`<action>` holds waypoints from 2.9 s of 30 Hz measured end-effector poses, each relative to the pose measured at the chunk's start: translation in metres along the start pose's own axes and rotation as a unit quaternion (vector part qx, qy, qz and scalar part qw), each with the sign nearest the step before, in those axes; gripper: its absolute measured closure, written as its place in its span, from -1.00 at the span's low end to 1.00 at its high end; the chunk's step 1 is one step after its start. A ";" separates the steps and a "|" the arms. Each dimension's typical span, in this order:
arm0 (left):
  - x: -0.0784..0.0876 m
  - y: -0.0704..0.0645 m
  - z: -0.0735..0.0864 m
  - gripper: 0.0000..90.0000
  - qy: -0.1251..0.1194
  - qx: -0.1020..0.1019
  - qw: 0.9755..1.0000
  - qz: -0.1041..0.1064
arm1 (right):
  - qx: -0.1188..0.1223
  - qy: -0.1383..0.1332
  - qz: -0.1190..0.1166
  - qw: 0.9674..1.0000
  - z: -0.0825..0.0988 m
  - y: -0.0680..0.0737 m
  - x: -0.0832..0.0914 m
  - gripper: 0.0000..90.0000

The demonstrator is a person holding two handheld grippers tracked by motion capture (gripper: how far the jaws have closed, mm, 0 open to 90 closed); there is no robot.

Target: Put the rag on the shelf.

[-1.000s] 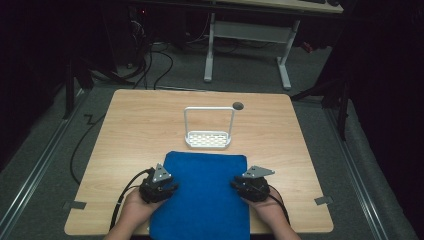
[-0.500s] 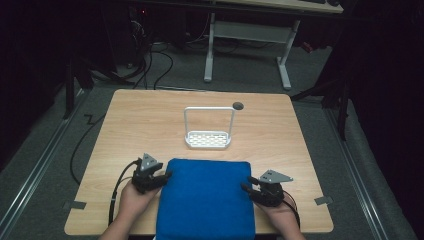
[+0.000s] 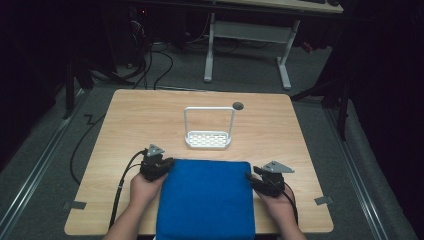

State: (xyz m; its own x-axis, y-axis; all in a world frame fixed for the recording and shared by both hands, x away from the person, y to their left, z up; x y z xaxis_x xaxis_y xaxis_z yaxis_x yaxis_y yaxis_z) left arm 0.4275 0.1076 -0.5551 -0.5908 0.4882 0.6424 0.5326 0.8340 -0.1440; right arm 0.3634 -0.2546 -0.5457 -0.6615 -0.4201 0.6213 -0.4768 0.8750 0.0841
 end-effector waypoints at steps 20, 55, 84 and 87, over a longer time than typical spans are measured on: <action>0.001 0.000 0.001 0.93 0.003 -0.002 1.000 0.012 | 0.007 0.054 0.015 0.998 -0.019 0.000 -0.026 0.62; 0.143 -0.045 -0.044 0.95 -0.295 -0.058 0.954 0.009 | 0.053 -0.209 -0.028 0.976 -0.082 0.045 0.080 0.95; 0.173 -0.054 -0.081 0.96 -0.348 -0.096 0.932 0.009 | 0.097 -0.300 -0.057 0.947 -0.127 0.069 0.138 0.95; 0.173 -0.052 -0.096 0.96 -0.353 -0.101 0.930 0.009 | 0.101 -0.300 -0.057 0.947 -0.138 0.068 0.139 0.95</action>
State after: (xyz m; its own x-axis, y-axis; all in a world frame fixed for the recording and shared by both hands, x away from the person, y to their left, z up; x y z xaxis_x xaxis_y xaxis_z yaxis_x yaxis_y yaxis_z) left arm 0.3556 0.1241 -0.3640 -0.7939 0.6076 -0.0226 0.6066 0.7940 0.0407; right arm 0.3191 -0.2202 -0.3458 -0.7803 -0.6227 0.0581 -0.6254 0.7775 -0.0656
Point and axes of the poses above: each handheld gripper's, and its own axes: x roughly backward along the jaws, z roughly out of its underside, y roughly to its left, the point moved 3 cm from there along -x, roughly forward along the jaws, and after that the axes turned 4 degrees about -z, right-handed, at the moved point
